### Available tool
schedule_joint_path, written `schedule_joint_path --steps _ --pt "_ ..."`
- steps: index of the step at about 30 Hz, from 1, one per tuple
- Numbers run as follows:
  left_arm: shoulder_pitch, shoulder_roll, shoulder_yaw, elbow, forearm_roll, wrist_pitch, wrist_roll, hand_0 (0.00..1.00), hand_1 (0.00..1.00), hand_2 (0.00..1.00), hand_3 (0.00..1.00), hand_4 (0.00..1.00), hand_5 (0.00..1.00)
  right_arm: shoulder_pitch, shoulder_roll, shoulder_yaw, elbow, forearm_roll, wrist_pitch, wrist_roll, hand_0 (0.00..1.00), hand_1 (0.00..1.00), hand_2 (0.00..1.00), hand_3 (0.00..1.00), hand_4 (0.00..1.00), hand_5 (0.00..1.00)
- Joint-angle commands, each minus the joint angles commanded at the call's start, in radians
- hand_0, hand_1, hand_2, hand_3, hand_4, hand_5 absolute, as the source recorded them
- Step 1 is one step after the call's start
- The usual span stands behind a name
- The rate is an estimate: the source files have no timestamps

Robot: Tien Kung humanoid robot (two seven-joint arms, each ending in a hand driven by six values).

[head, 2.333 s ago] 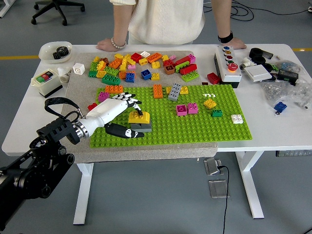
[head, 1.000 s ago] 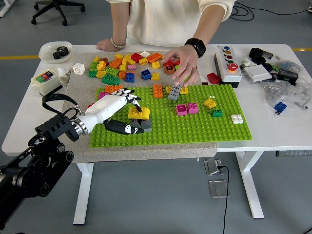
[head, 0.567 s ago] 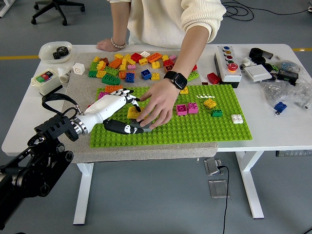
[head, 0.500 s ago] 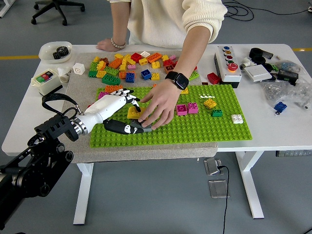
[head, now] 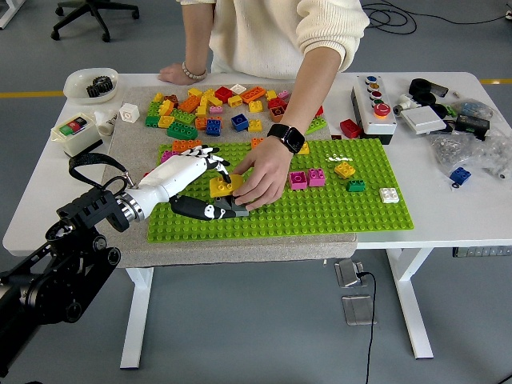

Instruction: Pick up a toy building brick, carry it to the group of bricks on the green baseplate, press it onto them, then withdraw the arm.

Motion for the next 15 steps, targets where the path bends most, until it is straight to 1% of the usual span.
schedule_joint_path --steps 15 --pt "-0.001 0.001 -0.015 -0.009 -0.006 0.004 0.001 0.998 0.984 0.862 0.592 0.998 0.588 -0.004 0.001 -0.001 0.000 -0.001 0.000 0.000 0.742 0.632 0.674 0.616 0.820 0.522"
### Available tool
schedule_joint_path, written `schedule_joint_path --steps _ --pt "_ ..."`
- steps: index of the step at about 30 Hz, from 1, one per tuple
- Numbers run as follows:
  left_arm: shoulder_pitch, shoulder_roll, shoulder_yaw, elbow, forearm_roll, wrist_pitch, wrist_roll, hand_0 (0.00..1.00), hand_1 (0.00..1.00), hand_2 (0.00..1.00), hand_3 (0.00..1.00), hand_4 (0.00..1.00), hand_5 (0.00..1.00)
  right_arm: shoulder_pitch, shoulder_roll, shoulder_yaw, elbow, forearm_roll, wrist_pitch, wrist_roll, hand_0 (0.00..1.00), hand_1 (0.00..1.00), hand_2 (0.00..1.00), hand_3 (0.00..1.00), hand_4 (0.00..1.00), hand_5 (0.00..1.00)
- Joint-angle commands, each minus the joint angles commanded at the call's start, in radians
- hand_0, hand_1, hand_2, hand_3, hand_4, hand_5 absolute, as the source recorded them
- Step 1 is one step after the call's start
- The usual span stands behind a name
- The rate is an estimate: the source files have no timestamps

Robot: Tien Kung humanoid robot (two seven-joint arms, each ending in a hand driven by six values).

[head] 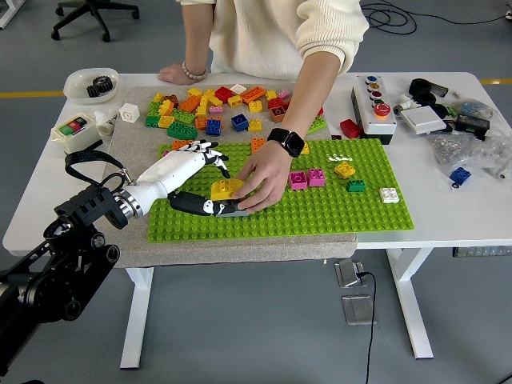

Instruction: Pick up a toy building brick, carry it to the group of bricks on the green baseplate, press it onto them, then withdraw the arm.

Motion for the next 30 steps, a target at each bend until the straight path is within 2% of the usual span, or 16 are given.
schedule_joint_path --steps 30 --pt "0.011 0.002 -0.007 -0.010 0.006 -0.003 -0.003 0.998 0.981 0.861 0.593 0.998 0.590 0.003 -0.001 0.002 0.000 0.002 0.000 0.001 0.743 0.633 0.674 0.615 0.820 0.522"
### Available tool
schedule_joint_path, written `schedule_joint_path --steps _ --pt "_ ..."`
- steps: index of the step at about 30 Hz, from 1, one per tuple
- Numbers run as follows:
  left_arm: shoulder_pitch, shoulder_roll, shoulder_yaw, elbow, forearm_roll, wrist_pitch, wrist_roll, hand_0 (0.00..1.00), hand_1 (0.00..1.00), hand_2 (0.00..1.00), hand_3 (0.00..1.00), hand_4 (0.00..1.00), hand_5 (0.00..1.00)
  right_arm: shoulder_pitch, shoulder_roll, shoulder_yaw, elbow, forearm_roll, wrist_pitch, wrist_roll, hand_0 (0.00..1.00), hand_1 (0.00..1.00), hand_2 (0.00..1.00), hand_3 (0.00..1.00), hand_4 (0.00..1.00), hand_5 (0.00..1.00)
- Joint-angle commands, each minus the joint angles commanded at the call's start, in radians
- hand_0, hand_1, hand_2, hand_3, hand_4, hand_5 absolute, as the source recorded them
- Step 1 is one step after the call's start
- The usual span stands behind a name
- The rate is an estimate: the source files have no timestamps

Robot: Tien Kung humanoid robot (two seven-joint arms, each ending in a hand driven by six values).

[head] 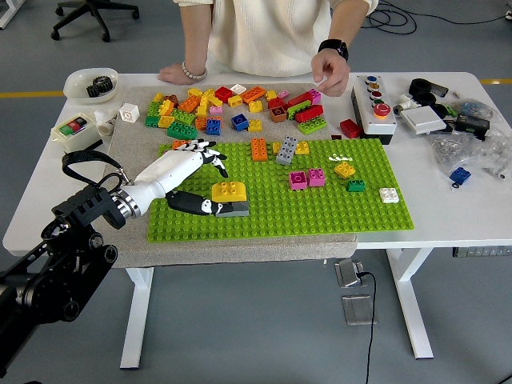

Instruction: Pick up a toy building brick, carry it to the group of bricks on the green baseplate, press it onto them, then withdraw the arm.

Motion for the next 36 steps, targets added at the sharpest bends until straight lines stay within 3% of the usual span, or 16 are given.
schedule_joint_path --steps 36 --pt "0.010 -0.010 0.014 0.014 0.000 -0.004 -0.003 0.998 0.984 0.870 0.592 0.998 0.600 0.001 -0.001 0.001 0.000 -0.003 0.000 0.000 0.741 0.633 0.674 0.618 0.824 0.521"
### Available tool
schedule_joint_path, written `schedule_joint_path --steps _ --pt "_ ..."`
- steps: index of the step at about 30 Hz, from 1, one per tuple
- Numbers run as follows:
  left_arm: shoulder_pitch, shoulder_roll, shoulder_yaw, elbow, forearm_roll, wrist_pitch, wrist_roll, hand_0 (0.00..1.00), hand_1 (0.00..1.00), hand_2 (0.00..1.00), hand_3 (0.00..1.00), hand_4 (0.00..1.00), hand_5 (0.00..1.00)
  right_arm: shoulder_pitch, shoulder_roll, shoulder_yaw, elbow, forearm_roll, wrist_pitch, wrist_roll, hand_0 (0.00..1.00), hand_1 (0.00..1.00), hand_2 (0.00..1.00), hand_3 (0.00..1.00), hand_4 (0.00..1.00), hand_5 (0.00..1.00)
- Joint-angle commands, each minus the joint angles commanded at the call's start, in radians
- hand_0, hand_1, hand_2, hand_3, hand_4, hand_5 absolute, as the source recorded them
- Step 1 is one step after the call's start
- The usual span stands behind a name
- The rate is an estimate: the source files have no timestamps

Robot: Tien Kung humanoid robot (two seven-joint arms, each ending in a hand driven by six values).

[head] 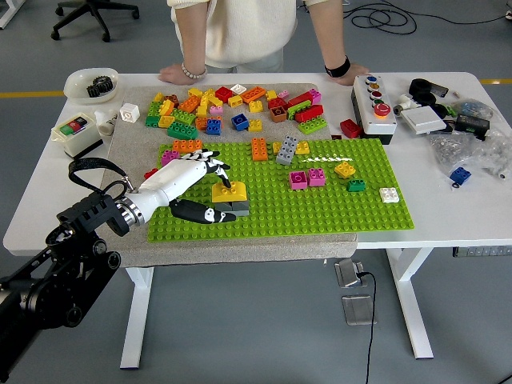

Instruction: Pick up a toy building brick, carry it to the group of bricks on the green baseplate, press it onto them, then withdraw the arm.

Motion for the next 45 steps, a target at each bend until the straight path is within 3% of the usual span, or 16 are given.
schedule_joint_path --steps 45 --pt "-0.005 -0.004 0.014 0.015 0.014 0.005 -0.004 0.998 0.985 0.869 0.594 0.998 0.609 0.004 -0.002 0.003 0.000 0.003 -0.001 0.000 0.742 0.632 0.674 0.618 0.825 0.522"
